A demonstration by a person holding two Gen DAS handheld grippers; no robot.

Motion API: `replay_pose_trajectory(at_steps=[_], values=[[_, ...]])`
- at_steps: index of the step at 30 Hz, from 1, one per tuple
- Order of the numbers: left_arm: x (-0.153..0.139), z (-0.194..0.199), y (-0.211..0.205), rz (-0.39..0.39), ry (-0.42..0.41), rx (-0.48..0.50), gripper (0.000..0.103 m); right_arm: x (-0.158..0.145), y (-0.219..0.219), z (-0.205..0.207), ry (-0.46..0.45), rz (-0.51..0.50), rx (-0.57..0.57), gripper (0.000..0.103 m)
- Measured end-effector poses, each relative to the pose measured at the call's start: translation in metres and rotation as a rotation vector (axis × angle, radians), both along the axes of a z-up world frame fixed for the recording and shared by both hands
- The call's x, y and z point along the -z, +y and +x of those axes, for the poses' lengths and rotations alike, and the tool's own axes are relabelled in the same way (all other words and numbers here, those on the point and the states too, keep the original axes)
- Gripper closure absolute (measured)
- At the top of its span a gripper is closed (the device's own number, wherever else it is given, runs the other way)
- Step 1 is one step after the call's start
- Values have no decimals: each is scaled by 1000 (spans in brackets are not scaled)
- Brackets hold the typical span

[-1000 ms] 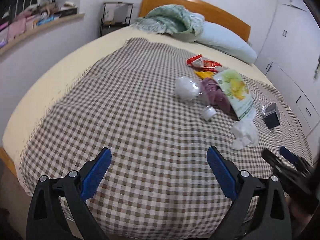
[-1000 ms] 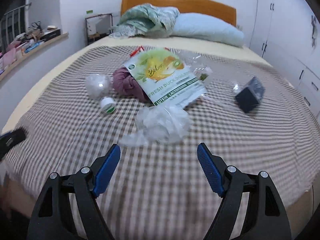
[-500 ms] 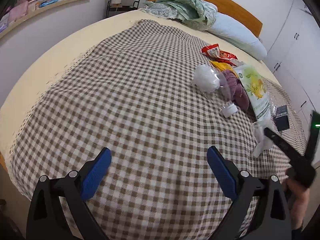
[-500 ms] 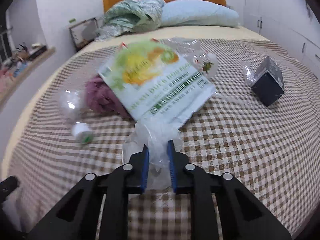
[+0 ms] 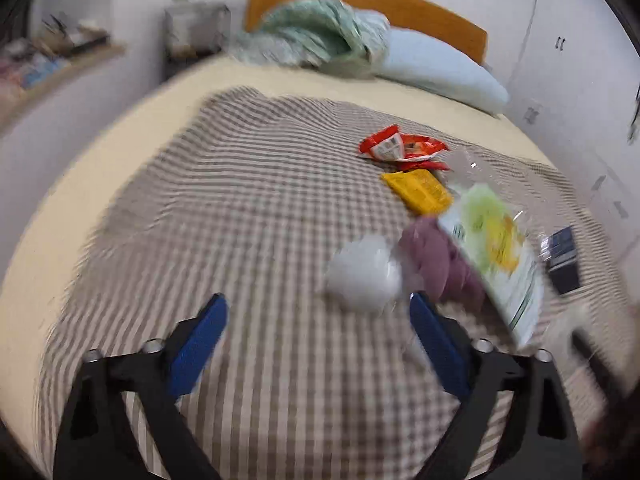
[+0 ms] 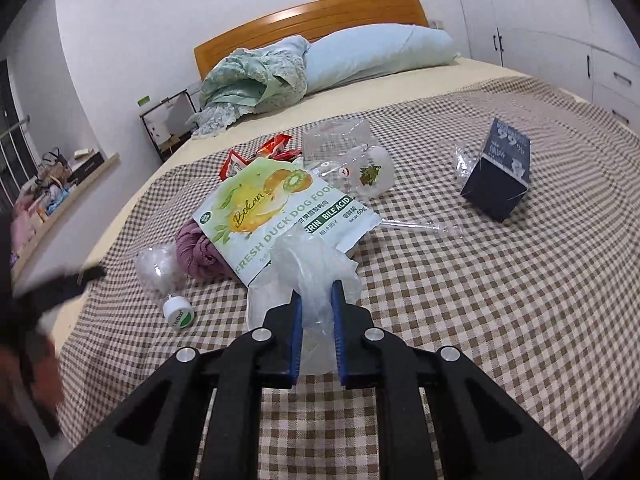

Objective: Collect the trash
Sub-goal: 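Grasp the clear plastic bag with the right tool while the left tool grasps another plastic piece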

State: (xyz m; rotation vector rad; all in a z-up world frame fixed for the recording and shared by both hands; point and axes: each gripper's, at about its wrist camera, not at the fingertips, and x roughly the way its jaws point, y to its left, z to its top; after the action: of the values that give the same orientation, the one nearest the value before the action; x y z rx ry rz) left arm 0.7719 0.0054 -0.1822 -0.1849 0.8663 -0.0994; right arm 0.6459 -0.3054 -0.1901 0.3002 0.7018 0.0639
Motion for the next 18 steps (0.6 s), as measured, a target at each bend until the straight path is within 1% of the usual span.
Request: replay_pose_trajectory(at_steps=[2, 4, 5, 6, 8, 9, 10, 11, 12, 13, 14, 15, 16, 18], values=[[-2, 30, 13, -78, 19, 8, 33, 2, -2, 1, 6, 26, -5, 90], [9, 59, 17, -159, 99, 19, 37, 3, -2, 3, 10, 34, -12, 90], [15, 67, 17, -186, 128, 35, 39, 3, -2, 4, 11, 37, -16, 90], [22, 75, 13, -203, 157, 55, 39, 4, -3, 5, 13, 39, -20, 90], [34, 82, 8, -210, 199, 51, 43, 6, -3, 6, 19, 41, -25, 90], [40, 85, 7, -225, 217, 44, 45, 7, -3, 8, 24, 41, -27, 90], [45, 88, 7, -248, 228, 45, 50, 8, -3, 8, 28, 42, -29, 90], [48, 90, 6, -269, 238, 48, 60, 10, -3, 9, 32, 43, -29, 90], [52, 90, 5, -300, 256, 49, 65, 11, -4, 9, 36, 44, -31, 90], [57, 91, 5, -334, 275, 51, 79, 11, -4, 10, 39, 46, -33, 90], [59, 90, 5, -362, 291, 51, 90, 12, -4, 10, 40, 47, -34, 90], [61, 87, 6, -367, 288, 39, 95, 12, -3, 10, 42, 48, -37, 90], [60, 85, 8, -369, 273, 21, 99, 12, -1, 10, 43, 45, -40, 90], [48, 78, 14, -374, 216, -14, 101, 12, 2, 11, 43, 43, -44, 90]])
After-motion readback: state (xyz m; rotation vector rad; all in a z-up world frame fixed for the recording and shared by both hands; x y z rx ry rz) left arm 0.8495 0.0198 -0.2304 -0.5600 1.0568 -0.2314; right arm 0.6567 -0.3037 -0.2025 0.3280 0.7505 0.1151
